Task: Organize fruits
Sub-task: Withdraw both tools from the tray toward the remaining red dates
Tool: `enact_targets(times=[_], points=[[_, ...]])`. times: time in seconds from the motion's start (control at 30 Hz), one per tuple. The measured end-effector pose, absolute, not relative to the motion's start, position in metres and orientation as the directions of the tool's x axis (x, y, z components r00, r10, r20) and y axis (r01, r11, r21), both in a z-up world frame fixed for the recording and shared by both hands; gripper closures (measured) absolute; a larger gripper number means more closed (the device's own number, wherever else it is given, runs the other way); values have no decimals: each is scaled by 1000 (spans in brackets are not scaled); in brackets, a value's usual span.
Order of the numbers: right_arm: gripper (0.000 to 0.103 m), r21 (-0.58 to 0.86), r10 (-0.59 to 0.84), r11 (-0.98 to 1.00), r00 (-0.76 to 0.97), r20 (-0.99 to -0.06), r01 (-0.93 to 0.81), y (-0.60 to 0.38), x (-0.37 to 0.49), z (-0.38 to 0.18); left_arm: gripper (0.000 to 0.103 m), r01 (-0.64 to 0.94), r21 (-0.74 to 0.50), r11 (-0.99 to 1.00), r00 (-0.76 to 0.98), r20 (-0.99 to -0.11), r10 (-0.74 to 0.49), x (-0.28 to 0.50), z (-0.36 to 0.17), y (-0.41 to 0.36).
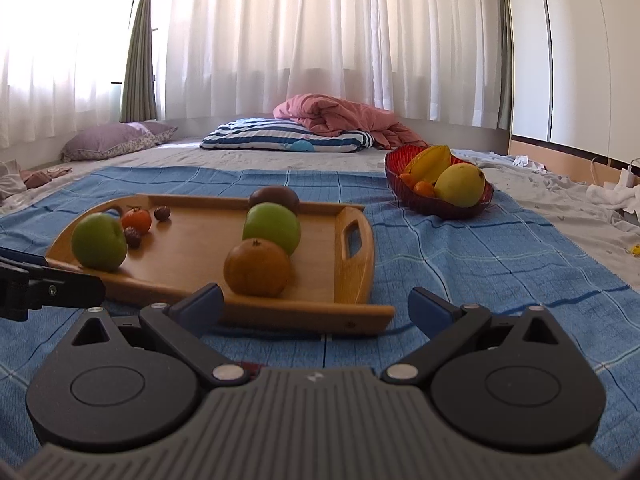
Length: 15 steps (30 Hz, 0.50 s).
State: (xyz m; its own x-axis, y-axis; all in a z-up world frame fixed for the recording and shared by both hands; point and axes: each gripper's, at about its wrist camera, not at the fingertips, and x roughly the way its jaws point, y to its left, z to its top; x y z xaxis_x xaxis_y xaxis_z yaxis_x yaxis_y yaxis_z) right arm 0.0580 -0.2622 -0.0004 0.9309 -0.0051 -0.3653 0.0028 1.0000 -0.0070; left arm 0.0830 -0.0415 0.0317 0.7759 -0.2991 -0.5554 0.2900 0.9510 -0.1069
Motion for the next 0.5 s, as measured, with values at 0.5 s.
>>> enact_targets(times=[0.5], points=[[0, -49, -3, 999, 921, -389, -17, -249, 39, -21, 7, 280, -84, 956, 767, -580, -275, 55, 13, -43]])
